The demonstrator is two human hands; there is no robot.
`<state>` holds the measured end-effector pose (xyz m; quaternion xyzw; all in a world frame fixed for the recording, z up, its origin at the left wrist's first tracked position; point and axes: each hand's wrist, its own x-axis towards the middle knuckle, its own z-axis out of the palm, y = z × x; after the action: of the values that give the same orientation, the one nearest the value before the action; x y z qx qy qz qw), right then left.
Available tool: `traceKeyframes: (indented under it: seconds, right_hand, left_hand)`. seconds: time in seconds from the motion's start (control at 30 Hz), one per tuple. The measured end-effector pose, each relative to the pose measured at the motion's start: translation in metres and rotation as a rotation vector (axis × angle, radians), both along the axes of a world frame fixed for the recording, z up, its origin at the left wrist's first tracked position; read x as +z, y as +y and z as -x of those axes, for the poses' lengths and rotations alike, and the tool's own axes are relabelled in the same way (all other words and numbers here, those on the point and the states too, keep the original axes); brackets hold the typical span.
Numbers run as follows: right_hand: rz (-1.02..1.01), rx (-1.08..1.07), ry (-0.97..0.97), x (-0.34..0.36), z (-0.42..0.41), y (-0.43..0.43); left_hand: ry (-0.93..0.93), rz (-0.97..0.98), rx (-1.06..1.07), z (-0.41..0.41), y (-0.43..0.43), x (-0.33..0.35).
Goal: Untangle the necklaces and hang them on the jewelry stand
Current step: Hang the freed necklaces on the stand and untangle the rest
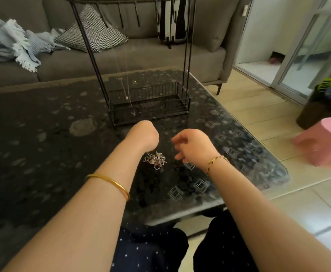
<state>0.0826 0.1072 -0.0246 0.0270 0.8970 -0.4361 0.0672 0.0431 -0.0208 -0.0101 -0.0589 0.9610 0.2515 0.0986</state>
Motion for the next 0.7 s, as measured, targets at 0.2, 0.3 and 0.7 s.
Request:
traceKeyframes:
  seconds: [0.2, 0.3, 0.7]
  right_hand:
    - [-0.145, 0.102, -0.042, -0.001, 0.007, -0.002]
    - [-0.167, 0.124, 0.001, -0.004, 0.008, 0.000]
    - [0.043, 0.094, -0.141, -0.014, 0.021, -0.003]
  left_hand:
    - [-0.114, 0.108, -0.029, -0.011, -0.005, -0.022]
    - [-0.142, 0.123, -0.107, -0.011, -0.001, -0.021]
    - [-0.074, -0.171, -0.165, -0.011, -0.007, -0.020]
